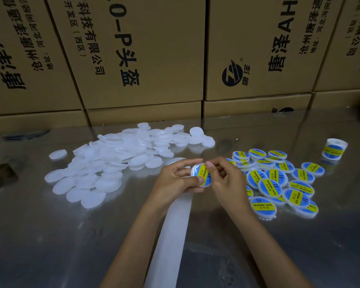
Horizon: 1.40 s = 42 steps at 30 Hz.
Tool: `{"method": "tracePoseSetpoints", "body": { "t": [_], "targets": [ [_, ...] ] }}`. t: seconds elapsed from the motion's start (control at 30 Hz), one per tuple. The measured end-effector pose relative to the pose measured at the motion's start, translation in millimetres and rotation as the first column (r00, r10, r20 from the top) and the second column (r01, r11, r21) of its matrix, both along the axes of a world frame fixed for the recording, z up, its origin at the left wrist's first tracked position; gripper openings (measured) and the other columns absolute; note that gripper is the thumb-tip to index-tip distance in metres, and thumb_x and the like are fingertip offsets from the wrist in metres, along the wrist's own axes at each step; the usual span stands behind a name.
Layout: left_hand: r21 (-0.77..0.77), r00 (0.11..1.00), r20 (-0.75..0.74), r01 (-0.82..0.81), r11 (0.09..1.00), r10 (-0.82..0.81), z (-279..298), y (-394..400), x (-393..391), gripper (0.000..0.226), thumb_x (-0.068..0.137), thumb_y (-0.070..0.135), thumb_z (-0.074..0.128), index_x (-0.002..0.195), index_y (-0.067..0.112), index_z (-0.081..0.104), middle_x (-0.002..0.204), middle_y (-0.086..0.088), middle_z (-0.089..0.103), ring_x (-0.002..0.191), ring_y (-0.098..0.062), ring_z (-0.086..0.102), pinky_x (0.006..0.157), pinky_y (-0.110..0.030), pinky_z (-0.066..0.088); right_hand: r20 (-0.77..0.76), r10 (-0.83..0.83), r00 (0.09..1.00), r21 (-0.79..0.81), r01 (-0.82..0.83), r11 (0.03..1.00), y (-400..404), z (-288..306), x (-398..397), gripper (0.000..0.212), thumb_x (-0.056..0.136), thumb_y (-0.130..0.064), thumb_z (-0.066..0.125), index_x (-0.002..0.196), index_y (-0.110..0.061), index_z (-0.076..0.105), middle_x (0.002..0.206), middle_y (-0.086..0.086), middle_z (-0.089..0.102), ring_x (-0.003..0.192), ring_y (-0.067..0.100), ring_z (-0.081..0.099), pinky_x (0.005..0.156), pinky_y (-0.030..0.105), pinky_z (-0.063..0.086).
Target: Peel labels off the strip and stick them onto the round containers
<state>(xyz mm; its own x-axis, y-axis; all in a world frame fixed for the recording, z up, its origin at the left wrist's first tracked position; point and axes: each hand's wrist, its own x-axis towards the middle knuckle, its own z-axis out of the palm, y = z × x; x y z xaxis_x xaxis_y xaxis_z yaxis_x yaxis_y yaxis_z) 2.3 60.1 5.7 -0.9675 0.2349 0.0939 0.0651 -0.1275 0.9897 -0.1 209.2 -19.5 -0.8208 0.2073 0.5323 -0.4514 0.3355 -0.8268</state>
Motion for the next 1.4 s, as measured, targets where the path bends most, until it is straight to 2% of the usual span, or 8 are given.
{"method": "tracePoseSetpoints", "body": {
  "t": [0.2, 0.33, 0.6, 0.73, 0.97, 1.2, 1.3, 1.4],
  "targets": [
    [0.118, 0.986, 0.031, -0.167, 0.979, 0.164, 2.6, 1.2, 0.3, 0.033, 0.077, 0.0, 0.081, 0.106, 0.014, 0.076, 0.094, -0.014, 0.077, 0.082, -0.027, 0.076, 0.065, -0.029, 0.061, 0.04, 0.104, 0.994, -0.085, -0.1, 0.991, -3.4, 7.2, 2.6, 0.013, 0.098, -0.023, 0.058, 0.096, -0.017, 0.069, 0.073, 0.001, 0.066, 0.069, 0.017, 0.059, 0.063, 0.022, 0.045],
    [0.211, 0.974, 0.066, -0.228, 0.951, 0.218, 4.3, -1.5, 0.6, 0.031, 0.079, 0.001, 0.079, 0.107, 0.012, 0.076, 0.098, -0.013, 0.077, 0.087, -0.027, 0.076, 0.066, -0.028, 0.06, 0.119, 0.26, 0.958, -0.048, -0.256, 0.966, -9.6, 1.9, 4.8, 0.019, 0.086, -0.038, 0.073, 0.102, -0.028, 0.067, 0.056, -0.011, 0.043, 0.053, 0.004, 0.038, 0.051, 0.015, 0.032],
    [0.12, 0.963, 0.085, -0.264, 0.957, 0.255, 5.5, 2.7, 3.9, 0.03, 0.072, 0.03, 0.083, 0.093, 0.01, 0.079, 0.088, -0.014, 0.076, 0.07, -0.025, 0.074, 0.051, -0.026, 0.057, 0.02, 0.003, 1.0, 0.165, -0.006, 0.986, -6.8, 0.5, 6.8, 0.048, 0.094, -0.039, 0.062, 0.058, -0.015, 0.042, 0.049, -0.006, 0.03, 0.05, 0.008, 0.029, 0.048, 0.023, 0.023],
    [0.072, 0.981, 0.055, -0.19, 0.979, 0.186, 6.5, 3.0, 4.7, 0.02, 0.085, 0.019, 0.077, 0.103, 0.009, 0.075, 0.09, -0.015, 0.076, 0.074, -0.024, 0.074, 0.056, -0.027, 0.059, 0.006, -0.084, 0.996, 0.176, 0.082, 0.981, -5.5, 2.9, 7.0, 0.05, 0.097, -0.033, 0.058, 0.056, -0.015, 0.036, 0.048, -0.003, 0.029, 0.049, 0.011, 0.028, 0.047, 0.023, 0.022],
    [0.031, 0.999, 0.019, 0.046, 0.998, -0.047, 7.0, 5.5, 6.2, 0.054, 0.081, -0.003, 0.077, 0.127, 0.023, 0.064, 0.109, -0.012, 0.074, 0.093, -0.03, 0.075, 0.071, -0.03, 0.061, 0.002, -0.163, 0.987, 0.116, 0.162, 0.98, 0.5, 3.0, 5.3, 0.054, 0.1, -0.032, 0.054, 0.053, -0.022, 0.031, 0.044, -0.003, 0.031, 0.046, 0.012, 0.029, 0.046, 0.021, 0.023],
    [0.097, 0.983, 0.031, -0.184, 0.978, 0.182, 8.2, 5.7, 5.9, 0.027, 0.081, 0.006, 0.08, 0.107, 0.011, 0.074, 0.09, -0.014, 0.077, 0.081, -0.029, 0.076, 0.064, -0.03, 0.061, 0.053, 0.1, 0.994, -0.055, -0.097, 0.994, -6.4, 3.7, 3.8, 0.042, 0.098, -0.052, 0.049, 0.065, -0.028, 0.059, 0.056, -0.01, 0.055, 0.056, 0.005, 0.048, 0.055, 0.025, 0.042],
    [0.124, 0.967, 0.041, -0.256, 0.959, 0.253, 7.1, 5.2, 5.5, 0.016, 0.084, 0.011, 0.078, 0.1, 0.01, 0.077, 0.091, -0.015, 0.077, 0.082, -0.029, 0.076, 0.063, -0.033, 0.061, 0.137, 0.176, 0.975, 0.033, -0.182, 0.983, -9.7, 2.7, 7.4, 0.041, 0.08, -0.071, 0.059, 0.082, -0.029, 0.062, 0.071, -0.002, 0.065, 0.067, 0.02, 0.06, 0.064, 0.043, 0.049],
    [0.131, 0.962, 0.091, -0.267, 0.955, 0.256, 8.0, 3.8, 5.8, 0.014, 0.086, 0.021, 0.077, 0.095, 0.01, 0.078, 0.09, -0.015, 0.077, 0.08, -0.027, 0.076, 0.057, -0.028, 0.058, 0.136, 0.111, 0.984, 0.142, -0.13, 0.981, -9.6, 0.4, 8.8, 0.05, 0.07, -0.074, 0.065, 0.075, -0.026, 0.052, 0.065, -0.005, 0.059, 0.061, 0.017, 0.054, 0.057, 0.041, 0.045]
  ]
}}
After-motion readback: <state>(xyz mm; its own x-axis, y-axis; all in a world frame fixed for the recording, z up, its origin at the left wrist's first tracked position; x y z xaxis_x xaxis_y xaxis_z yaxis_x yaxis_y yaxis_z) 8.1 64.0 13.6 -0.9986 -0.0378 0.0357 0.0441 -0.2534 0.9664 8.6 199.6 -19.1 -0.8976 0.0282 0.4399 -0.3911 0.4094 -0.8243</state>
